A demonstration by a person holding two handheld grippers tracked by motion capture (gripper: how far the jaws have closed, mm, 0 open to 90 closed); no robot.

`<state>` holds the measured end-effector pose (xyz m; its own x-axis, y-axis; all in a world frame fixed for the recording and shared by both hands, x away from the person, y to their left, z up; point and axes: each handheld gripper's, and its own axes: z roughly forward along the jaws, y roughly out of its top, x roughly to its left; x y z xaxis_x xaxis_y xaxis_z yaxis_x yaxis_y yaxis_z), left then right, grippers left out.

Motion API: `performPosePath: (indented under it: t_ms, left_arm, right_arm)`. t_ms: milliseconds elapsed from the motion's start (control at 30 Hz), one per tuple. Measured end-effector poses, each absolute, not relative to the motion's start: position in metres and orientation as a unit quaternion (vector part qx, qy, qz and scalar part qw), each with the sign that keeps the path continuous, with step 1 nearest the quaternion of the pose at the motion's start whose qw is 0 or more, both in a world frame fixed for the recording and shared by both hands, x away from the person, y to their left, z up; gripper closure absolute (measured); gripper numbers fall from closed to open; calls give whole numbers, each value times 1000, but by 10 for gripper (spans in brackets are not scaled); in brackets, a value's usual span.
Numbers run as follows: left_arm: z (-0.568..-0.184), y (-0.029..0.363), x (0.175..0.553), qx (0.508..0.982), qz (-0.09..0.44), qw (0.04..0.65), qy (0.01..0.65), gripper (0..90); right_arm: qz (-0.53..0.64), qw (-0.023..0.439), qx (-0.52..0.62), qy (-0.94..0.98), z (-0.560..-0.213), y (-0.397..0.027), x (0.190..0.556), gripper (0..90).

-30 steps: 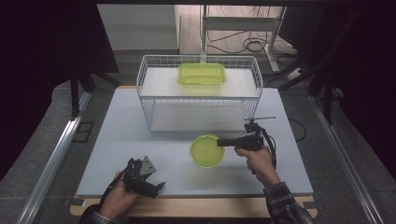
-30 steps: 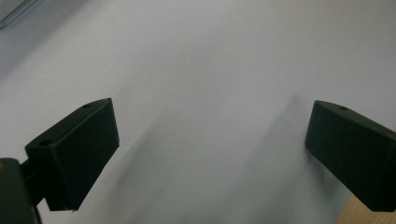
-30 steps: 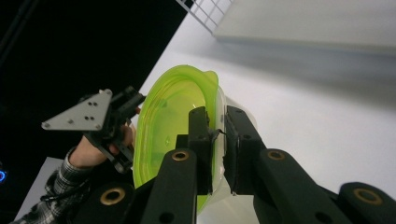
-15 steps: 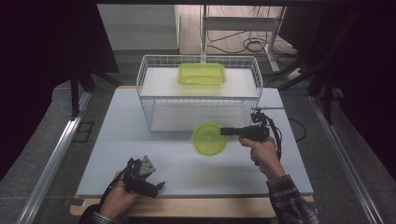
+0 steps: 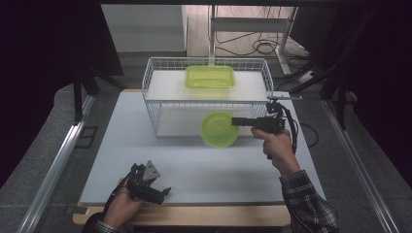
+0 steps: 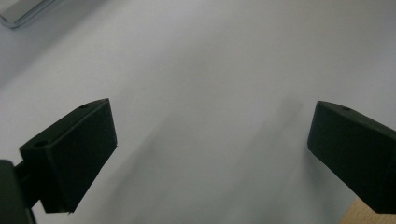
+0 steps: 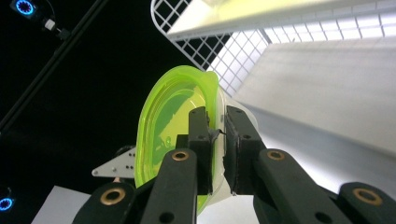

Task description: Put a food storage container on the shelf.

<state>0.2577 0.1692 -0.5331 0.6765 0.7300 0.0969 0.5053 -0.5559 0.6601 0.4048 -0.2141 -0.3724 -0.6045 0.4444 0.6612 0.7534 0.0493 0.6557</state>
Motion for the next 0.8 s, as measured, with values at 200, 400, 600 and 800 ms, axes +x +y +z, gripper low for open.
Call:
performPosePath:
  t_ms: [200, 400, 600, 800]
  left_arm:
    - [-531, 172, 258, 856, 184, 317, 366, 7]
    - [-530, 173, 258, 854, 183, 320, 367, 6]
    - [-529, 175, 258, 850, 179, 330, 370, 4]
    - [-529, 176, 258, 846, 175, 339, 372, 2]
  right_arm:
    - [-556, 133, -421, -704, -355, -213, 411, 814]
    - [-565, 125, -419, -700, -335, -210, 418, 814]
    - [-572, 114, -420, -695, -318, -208, 425, 813]
    - [-581, 105, -421, -689, -303, -205, 431, 813]
